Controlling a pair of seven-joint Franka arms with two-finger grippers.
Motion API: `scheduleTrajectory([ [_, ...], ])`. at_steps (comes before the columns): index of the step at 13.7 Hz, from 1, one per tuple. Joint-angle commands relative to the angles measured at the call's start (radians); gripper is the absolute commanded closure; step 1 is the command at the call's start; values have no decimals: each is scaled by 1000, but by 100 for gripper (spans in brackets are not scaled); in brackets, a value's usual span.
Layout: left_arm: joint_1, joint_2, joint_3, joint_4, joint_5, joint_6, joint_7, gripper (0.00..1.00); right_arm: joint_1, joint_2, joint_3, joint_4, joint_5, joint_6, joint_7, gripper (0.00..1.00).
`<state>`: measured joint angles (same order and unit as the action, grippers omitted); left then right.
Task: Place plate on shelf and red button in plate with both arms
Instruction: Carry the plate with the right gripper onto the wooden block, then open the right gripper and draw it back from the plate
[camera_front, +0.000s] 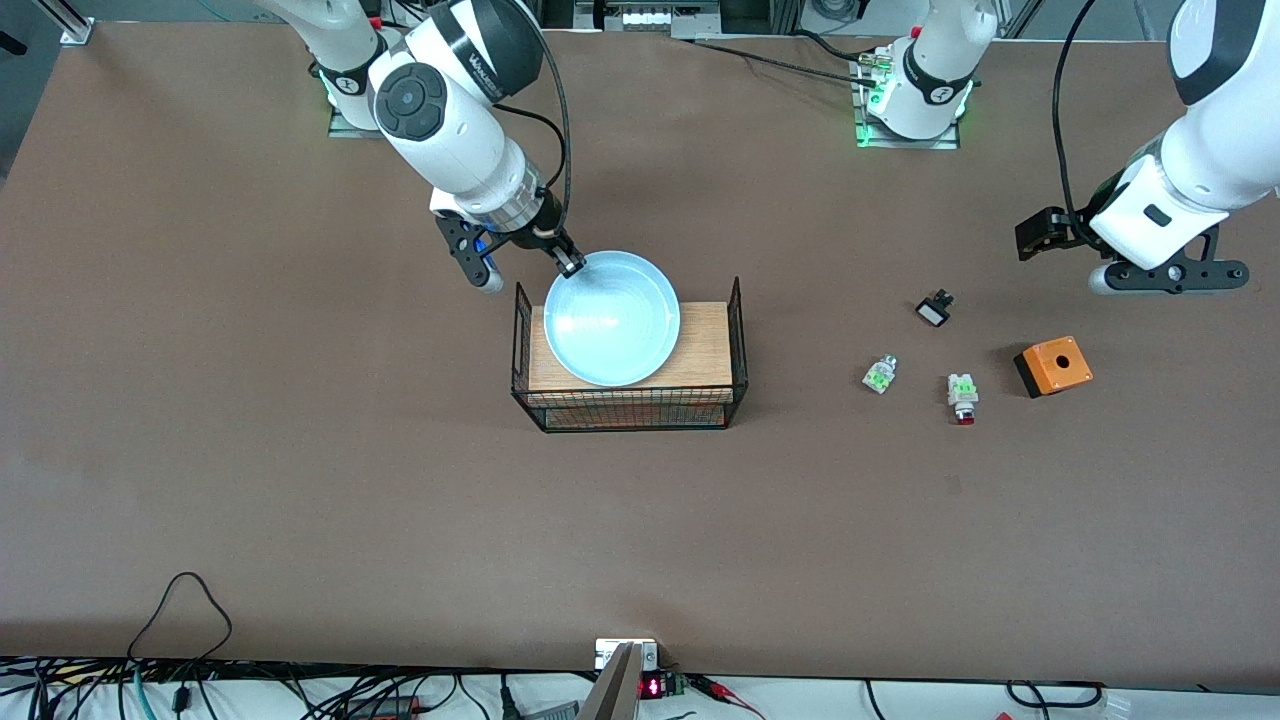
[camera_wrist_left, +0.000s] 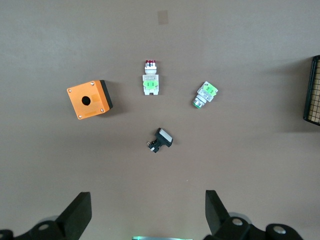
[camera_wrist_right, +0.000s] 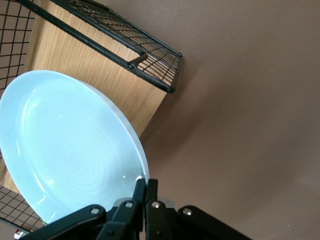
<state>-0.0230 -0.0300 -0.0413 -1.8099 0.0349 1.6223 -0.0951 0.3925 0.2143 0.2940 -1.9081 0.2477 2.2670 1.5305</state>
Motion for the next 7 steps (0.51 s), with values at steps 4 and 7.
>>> scheduleTrajectory([
  [4,20,13,-2,26,20,-36,-5,0,22,22,-3,-6,-16,75,23,100],
  [7,21,19,-2,27,22,-45,-6,0,37,51,-4,-6,-16,109,23,100],
])
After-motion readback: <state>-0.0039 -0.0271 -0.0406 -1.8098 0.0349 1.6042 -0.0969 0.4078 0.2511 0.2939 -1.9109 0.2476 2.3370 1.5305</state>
